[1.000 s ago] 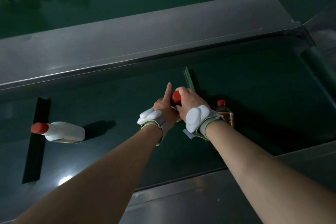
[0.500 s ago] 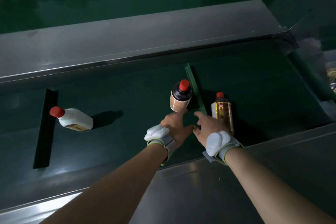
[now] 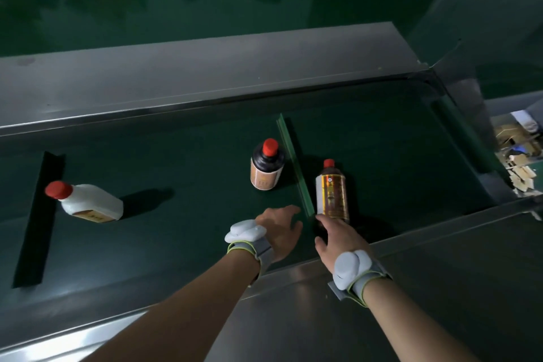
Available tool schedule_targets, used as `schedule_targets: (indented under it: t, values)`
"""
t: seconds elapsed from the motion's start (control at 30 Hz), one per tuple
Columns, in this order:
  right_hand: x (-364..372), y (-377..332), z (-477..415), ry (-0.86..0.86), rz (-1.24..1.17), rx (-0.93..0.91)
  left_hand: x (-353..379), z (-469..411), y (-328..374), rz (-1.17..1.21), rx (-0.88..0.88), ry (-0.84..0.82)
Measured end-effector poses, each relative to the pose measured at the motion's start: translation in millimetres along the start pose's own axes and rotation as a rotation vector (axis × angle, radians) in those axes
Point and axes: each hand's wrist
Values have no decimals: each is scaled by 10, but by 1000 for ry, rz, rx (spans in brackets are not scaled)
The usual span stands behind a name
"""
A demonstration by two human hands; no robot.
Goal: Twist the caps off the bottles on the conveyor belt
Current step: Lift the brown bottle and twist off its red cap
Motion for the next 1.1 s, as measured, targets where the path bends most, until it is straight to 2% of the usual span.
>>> schedule_targets:
  t: [0.1,0.23,0.47,0.63,0.77,0.93,1.1]
  values:
    - [-26,343,-191,47,10,-24,293,-268,243,-27,-35,23]
    - [-106,895,-428,29,-42,-6,683,-698,594,-69,-78,70]
    - [-386,1867,-756,-60,-107,-86,980,-1379,1314,-107,-442,166]
    - [-520,2003,-1032,-151,-168,-75,1077,-1528,1509,-51,-456,174]
    - [-521,1972,-1176,-197,-253,-30,1249,-1619,1470,-19,-452,109]
    - [-462,1986,-1328,-228,-242,78,1618,-1753,1494,147,-481,64]
    - [-395,1897,-1526,-241,-228,67,1613,-1845,1494,280,-563,47]
Point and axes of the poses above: each hand's wrist, its own z-axis away from the middle knuckle, its own x-axis out of the palm, y = z × x, and after that the axes turned 3 degrees about z, right-handed
